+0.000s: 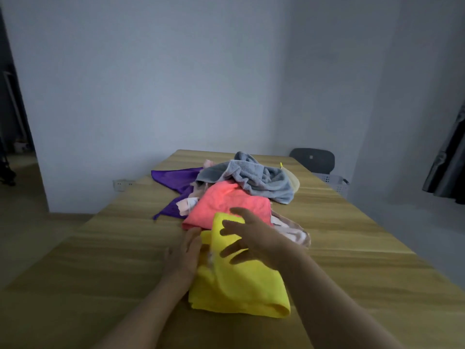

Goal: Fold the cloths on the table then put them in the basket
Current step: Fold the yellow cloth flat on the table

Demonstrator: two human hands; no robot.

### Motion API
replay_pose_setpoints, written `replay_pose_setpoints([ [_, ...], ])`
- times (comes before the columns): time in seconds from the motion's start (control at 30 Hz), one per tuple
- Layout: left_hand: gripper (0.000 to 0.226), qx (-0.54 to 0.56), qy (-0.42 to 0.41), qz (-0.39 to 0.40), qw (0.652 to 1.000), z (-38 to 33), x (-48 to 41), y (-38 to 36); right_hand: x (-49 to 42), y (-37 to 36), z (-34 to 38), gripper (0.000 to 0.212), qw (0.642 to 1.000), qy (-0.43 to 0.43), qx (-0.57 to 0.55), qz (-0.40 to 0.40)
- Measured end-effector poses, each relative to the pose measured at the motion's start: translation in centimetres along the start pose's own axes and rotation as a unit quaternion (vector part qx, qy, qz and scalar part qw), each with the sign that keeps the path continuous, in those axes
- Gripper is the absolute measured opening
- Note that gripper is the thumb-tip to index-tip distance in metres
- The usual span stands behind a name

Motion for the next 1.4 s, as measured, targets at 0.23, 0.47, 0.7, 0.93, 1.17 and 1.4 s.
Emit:
replay_pose_setpoints([
  [0.23,0.010,-0.007,-0.012,0.043,0.999,-0.5,-0.1,0.0,-0.3,2.1,-6.9,0.017,0.938,0.039,0.163,-0.305],
  [0.47,0.016,0.064,-0.026,-0.009,0.998,-1.0,-0.8,0.0,-0.4,3.6,-9.3,0.015,0.936,0.011,0.153,-0.317],
  [0.7,0.020,0.058,-0.024,-0.002,0.998,-0.3,-2.5,1.1,-0.7,3.8,-9.3,0.012,0.938,0.004,0.173,-0.300],
  [0.93,0.023,-0.035,-0.028,-0.018,0.999,1.3,-2.2,1.3,-0.4,3.1,-8.9,0.034,0.914,-0.035,0.288,-0.282],
  [1.17,0.047,-0.032,-0.089,0.014,0.995,-0.6,-2.8,1.8,-0.2,2.4,-8.8,0.045,0.886,-0.018,0.396,-0.242],
  [1.4,0.055,-0.354,-0.117,0.157,0.915,-0.3,-1.9,-1.7,-0.2,2.4,-9.0,0.037,0.897,0.031,0.359,-0.258],
])
Point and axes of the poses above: each hand's wrist, its own x-axis away from the middle knuckle, its own y-axis out of the back of the hand, z = x × y, the point moved 2 cm from there along -x, towards the middle knuckle, and after that the axes turned 9 degrees about x, right-handed, at the moved point
